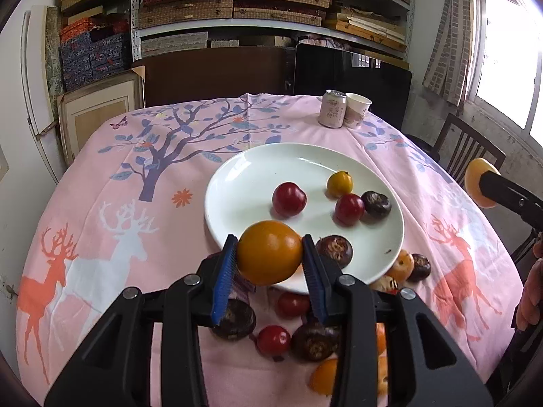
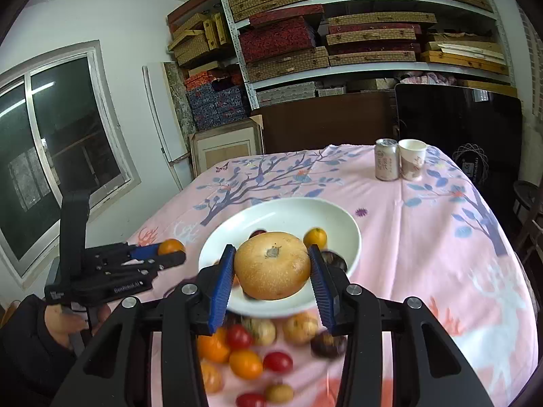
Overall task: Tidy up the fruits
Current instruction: 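Carry the orange and pale yellow fruit onto the plate and open both tools, then grasp a dark brown fruit from the pile with the left tool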
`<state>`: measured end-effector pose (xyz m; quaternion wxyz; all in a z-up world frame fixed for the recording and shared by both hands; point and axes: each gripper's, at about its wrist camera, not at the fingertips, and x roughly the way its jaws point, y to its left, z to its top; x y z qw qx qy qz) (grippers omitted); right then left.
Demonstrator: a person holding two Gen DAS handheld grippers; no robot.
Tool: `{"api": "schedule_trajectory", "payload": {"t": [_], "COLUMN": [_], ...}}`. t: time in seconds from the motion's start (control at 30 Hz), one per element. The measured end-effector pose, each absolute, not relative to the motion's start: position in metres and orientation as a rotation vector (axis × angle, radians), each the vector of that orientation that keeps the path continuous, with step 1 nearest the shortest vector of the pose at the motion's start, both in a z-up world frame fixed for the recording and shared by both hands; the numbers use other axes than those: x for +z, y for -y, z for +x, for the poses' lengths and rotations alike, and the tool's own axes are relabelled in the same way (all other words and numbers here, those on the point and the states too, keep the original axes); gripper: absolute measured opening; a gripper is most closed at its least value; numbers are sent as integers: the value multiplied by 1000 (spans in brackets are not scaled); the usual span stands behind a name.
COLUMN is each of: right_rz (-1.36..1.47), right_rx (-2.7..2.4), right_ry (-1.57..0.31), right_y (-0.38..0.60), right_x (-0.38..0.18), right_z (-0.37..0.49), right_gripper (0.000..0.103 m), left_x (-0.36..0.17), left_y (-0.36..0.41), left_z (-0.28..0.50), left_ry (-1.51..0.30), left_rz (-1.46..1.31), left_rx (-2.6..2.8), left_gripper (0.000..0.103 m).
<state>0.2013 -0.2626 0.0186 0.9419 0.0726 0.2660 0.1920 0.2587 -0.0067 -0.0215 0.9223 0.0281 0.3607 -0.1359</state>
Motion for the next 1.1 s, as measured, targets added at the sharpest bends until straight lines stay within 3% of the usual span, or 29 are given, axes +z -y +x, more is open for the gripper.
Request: {"api": "schedule_trajectory", "payload": {"t": [0.43,0.47,0.53,0.63,0.7,0.8,1.1], "right_rz": [75,70,64,64,66,99,169], "right_rx": [388,385,385,369,359,358,323], "right_ry": [-736,-743,-751,-712,-689,-658,-665], "right_y": [196,193,191,193,199,213,263], "right_x": [-41,-44,-48,-42,-34,-23,-39], "right_z": [319,322,325,318,311,293,204], "right_gripper": [44,44,44,60,60,60,60], "left_x": [-67,-69,-69,-61,-53,-40,-50], "left_y": [17,16,13,8,5,0,-14], "left_z": [345,347,349,346,338,317,227], "left_ry": [-875,-881,-877,-857,-835,-789,-772], "left_rz": [17,11,-4,-26,-37,-38,96], "left_rx": [-228,-228,-220,-222,-225,-228,-226], "left_gripper": [38,39,51,54,56,67,68]}}
